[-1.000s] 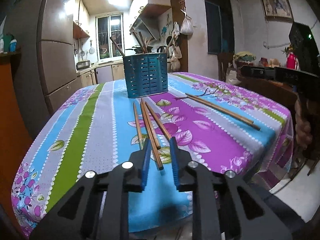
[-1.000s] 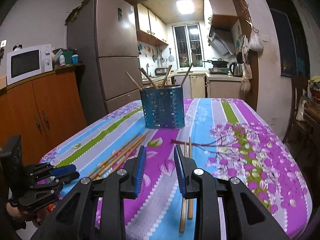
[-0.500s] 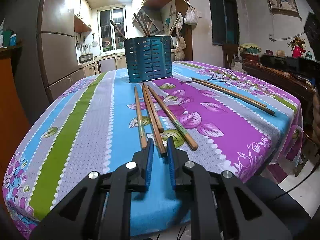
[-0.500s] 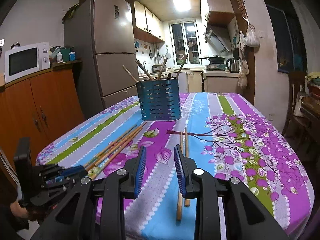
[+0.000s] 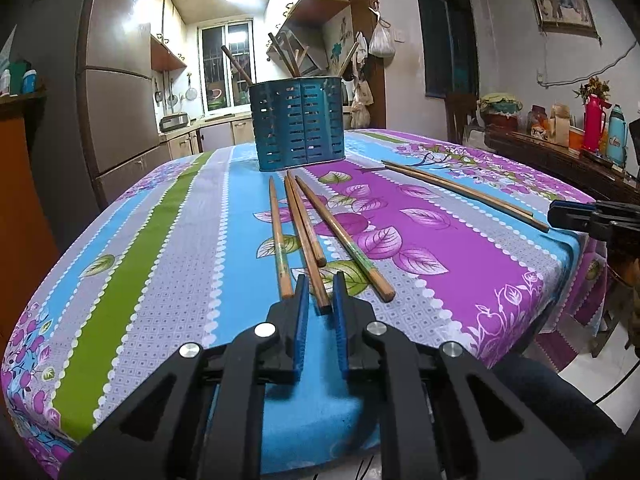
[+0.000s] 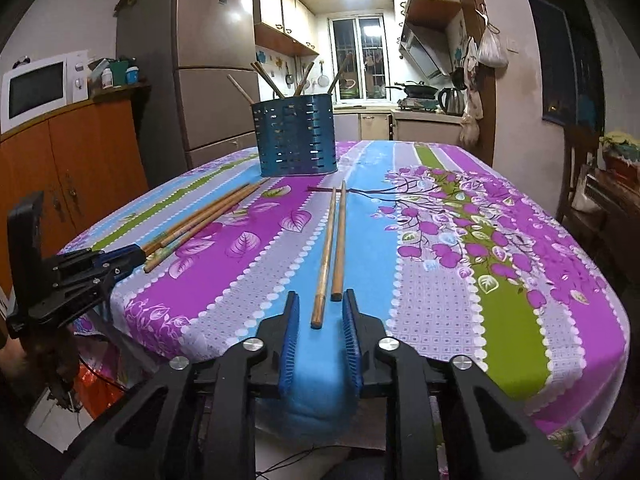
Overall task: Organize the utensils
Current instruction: 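Move both grippers back to the remaining chopsticks on the table, then close the left gripper on a chopstick while the right gripper grasps another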
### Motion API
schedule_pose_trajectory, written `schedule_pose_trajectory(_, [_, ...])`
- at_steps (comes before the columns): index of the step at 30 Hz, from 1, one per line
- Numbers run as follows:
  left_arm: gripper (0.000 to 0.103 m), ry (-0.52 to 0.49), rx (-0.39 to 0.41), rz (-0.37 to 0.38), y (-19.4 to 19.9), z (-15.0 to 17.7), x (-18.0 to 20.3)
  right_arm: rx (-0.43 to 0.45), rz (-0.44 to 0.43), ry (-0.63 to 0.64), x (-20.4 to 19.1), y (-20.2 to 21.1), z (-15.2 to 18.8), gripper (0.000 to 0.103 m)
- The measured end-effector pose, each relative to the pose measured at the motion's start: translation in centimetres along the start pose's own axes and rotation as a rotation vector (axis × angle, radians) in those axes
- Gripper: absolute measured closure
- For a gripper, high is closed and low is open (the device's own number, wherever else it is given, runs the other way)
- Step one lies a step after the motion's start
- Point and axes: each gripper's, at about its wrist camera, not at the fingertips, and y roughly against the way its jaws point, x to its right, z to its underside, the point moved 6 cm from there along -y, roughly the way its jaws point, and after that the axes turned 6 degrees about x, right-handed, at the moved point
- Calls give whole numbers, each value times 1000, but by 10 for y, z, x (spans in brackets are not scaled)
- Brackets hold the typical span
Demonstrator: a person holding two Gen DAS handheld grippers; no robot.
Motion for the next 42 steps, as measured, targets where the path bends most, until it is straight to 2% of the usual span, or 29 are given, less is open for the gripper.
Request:
schedule_pose_trajectory(5, [92, -2, -6, -5, 0, 0, 1, -6, 13, 4, -2, -7, 8, 83])
schedule_pose_trajectory(10, [92, 2, 2, -10, -1, 0, 1, 32, 30, 32, -5, -8, 9, 83])
schedule_pose_trajectory(12, [92, 5, 10, -14, 0, 0, 1, 45, 36, 45, -7, -9, 10, 85])
schedule_pose_trajectory(15, [93, 4, 21, -23, 1, 1, 2, 60, 41, 61, -12, -8, 11, 93])
schedule_pose_trajectory(16, [96, 5, 23, -23, 1, 1, 2, 64, 47, 64, -13, -8, 11, 94])
schedule_pose_trajectory(23, [97, 13, 23, -23, 5, 1, 2, 91, 52, 56, -14, 3, 2, 95])
schedule_pose_trajectory(34, [97, 24, 59, -31, 18, -14, -1, 213, 34, 116, -24, 43, -54, 96])
schedule_pose_trajectory(42, [97, 14, 152, -46, 36, -53, -10, 308, 9, 189, -28, 60, -104, 96])
